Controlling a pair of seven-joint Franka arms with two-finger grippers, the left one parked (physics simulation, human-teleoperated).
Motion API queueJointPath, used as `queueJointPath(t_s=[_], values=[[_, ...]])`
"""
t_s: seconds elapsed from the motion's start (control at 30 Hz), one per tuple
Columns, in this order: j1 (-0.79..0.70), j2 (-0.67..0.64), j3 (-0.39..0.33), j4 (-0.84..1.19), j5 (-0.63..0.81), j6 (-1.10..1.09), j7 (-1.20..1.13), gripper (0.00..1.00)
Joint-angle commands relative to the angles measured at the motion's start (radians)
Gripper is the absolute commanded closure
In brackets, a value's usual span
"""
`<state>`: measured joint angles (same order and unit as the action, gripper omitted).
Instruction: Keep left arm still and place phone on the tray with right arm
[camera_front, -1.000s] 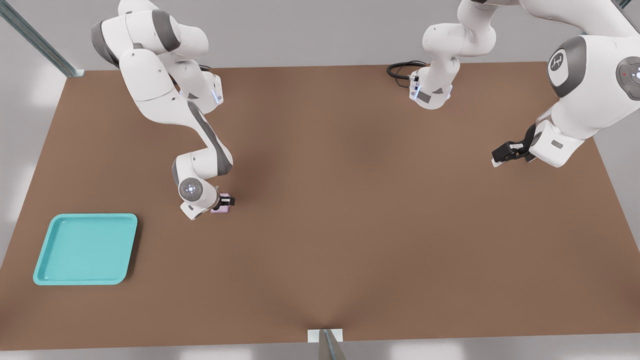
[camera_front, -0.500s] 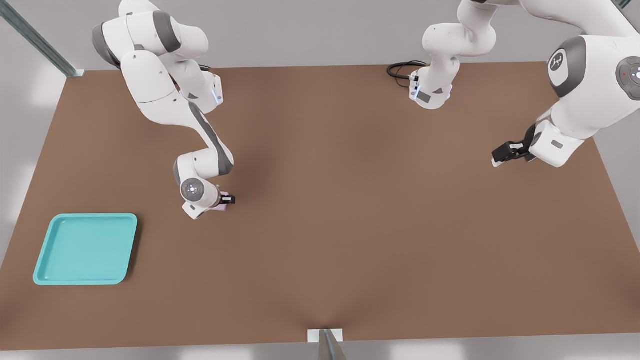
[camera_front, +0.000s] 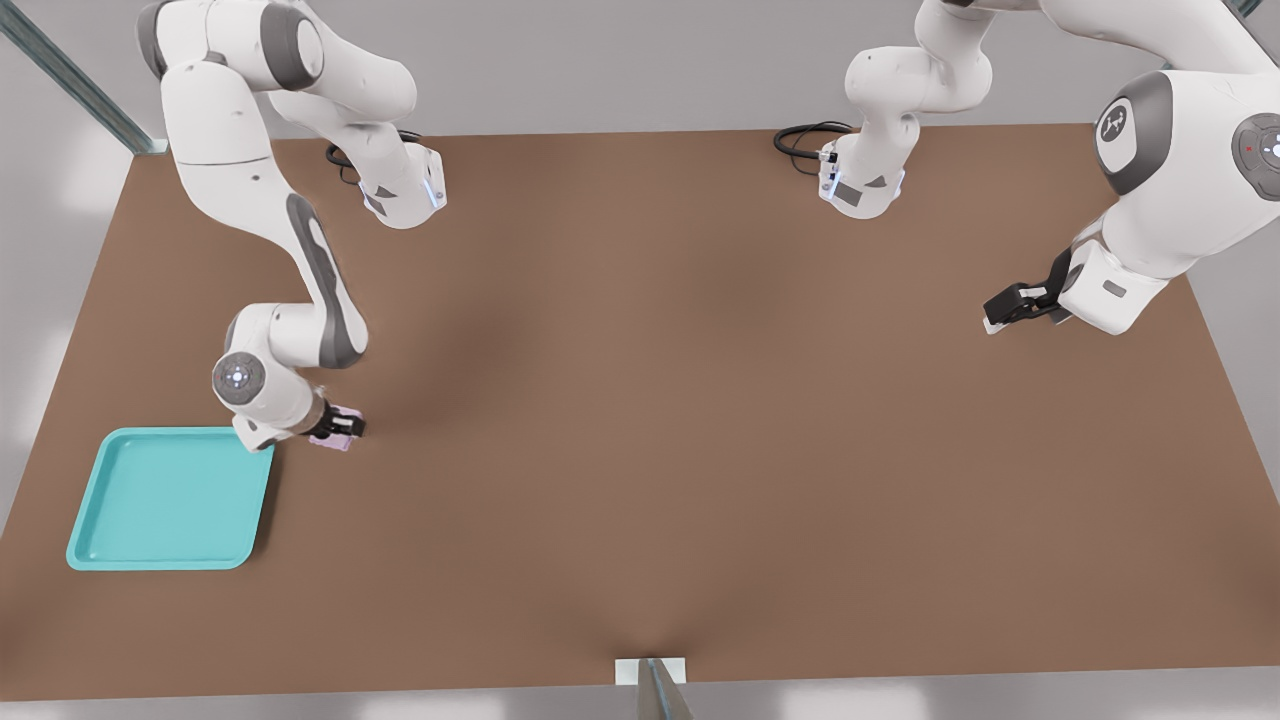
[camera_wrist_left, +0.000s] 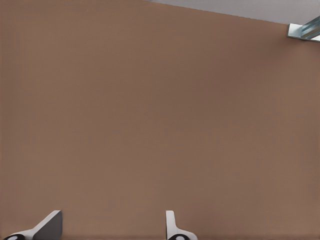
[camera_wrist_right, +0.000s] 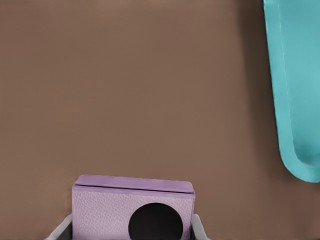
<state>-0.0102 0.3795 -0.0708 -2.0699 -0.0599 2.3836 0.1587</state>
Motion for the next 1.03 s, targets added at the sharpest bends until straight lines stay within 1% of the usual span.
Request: queueJointPath(t_s=[0.0,0.03,0.1,0.13,0.2,0.27,0.3,0.33,0.37,0.43,0.47,0.5,0.53,0.57,0.6,0.63,0.67,0.7,0.73,0.77,0.8,0.87,1.0], values=[[-0.039,0.028,-0.020,0.046,-0.001,-0.001,-0.389,0.21],[-0.086,0.048,-0.017,0.070,-0.005,0.002,-0.421,0.21],[-0.166,0.118,-0.012,0.162,0.002,0.026,-0.574,0.21],[-0.169,0.157,-0.018,0.223,-0.001,0.023,-0.600,0.21],[-0.185,0.232,-0.060,0.319,0.009,0.025,-0.712,0.21],[-0.211,0.323,-0.080,0.418,0.107,0.025,-0.887,0.20],[-0.221,0.346,-0.086,0.441,0.109,0.025,-0.926,0.11],[-0.223,0.346,-0.086,0.441,0.111,0.023,-0.927,0.00],[-0.223,0.341,-0.087,0.439,0.114,0.023,-0.921,0.00],[-0.220,0.306,-0.080,0.435,0.126,0.017,-0.913,0.00],[-0.218,0.247,-0.060,0.430,0.126,0.005,-0.910,0.00],[-0.179,0.149,-0.044,0.416,0.126,-0.084,-0.814,0.00],[-0.065,-0.008,-0.054,0.418,0.106,-0.271,-0.630,0.00],[-0.013,-0.101,-0.050,0.418,0.101,-0.349,-0.547,0.00],[0.032,-0.200,-0.026,0.418,0.075,-0.472,-0.409,0.00],[0.055,-0.313,0.029,0.372,0.068,-0.515,-0.277,0.00],[0.059,-0.352,0.103,0.372,0.022,-0.579,-0.188,0.00],[0.085,-0.370,0.098,0.381,0.022,-0.642,-0.175,0.00],[0.110,-0.329,0.065,0.437,0.025,-0.636,-0.179,0.00],[0.147,-0.191,0.040,0.620,0.029,-0.745,-0.177,0.00],[0.167,-0.153,0.031,0.688,0.034,-0.791,-0.176,0.00],[0.219,-0.146,-0.021,0.691,0.035,-0.791,-0.177,0.00],[0.222,-0.122,-0.043,0.715,0.041,-0.805,-0.168,0.00]])
